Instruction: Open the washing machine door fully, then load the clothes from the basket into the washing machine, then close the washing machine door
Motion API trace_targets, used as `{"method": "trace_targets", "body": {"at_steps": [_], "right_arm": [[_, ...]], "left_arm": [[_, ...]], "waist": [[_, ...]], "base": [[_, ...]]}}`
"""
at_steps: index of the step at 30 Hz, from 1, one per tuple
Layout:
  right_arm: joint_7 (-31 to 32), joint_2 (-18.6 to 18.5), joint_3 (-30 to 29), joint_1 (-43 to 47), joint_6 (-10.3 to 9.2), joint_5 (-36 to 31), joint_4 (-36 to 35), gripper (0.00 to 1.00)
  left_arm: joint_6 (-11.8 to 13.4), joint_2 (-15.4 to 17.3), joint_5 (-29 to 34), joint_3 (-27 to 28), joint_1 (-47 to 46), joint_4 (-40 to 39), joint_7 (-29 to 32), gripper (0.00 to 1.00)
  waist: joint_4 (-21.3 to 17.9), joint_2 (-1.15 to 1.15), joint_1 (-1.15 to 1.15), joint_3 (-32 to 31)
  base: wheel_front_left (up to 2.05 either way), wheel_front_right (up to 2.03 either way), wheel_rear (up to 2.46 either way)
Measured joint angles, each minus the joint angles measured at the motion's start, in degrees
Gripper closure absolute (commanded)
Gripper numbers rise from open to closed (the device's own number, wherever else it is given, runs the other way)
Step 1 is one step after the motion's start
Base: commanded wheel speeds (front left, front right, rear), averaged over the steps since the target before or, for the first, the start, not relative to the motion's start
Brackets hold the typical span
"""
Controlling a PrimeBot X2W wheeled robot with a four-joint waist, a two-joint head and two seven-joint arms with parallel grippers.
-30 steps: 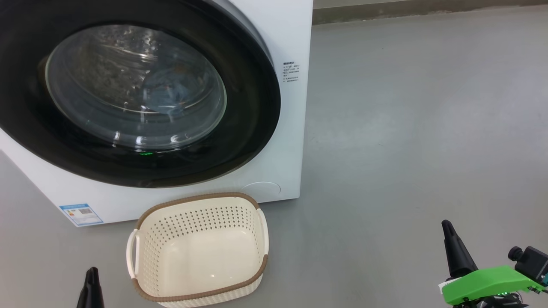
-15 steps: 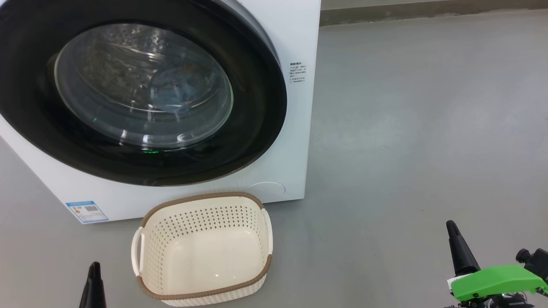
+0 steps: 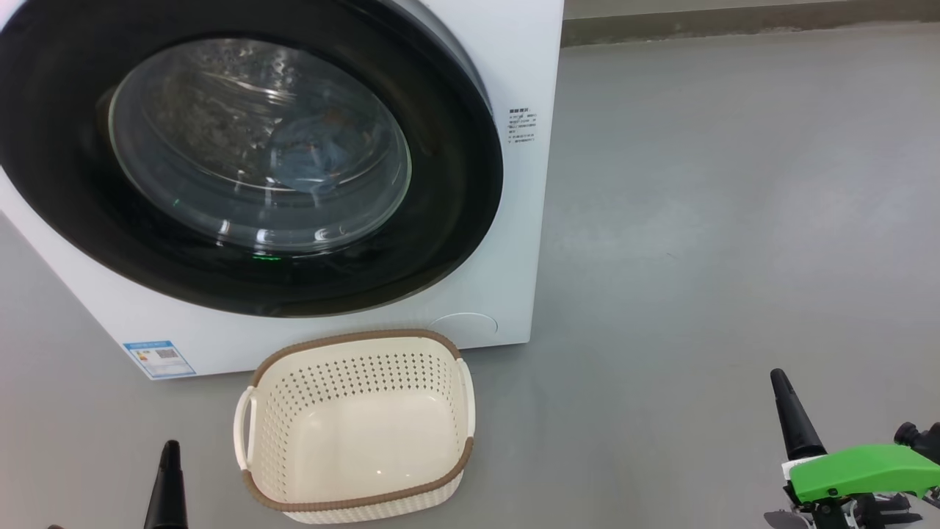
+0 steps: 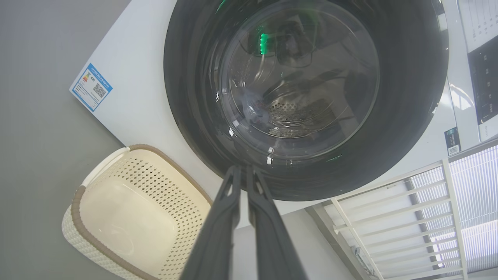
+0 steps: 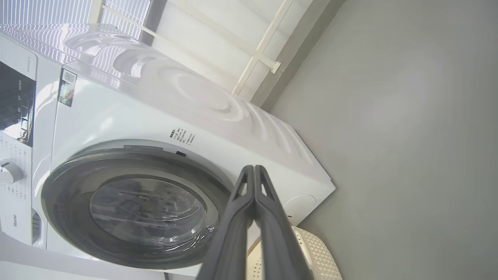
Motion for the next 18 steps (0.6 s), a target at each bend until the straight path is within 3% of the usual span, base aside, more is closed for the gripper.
{"method": "trace_targets", "body": {"at_steps": [18], "right_arm": [[2.72,0.44,-0.98,-0.23,0.0,9.95,-0.08,1.0]], "left_arm": [[0.0,-0.53,-10.51,-0.25,-1.16,-0.16,2.89,1.0]], "waist": [[1.21,0.0,0.0,-0.2]], "base": [[0.0,0.0,0.0]]}}
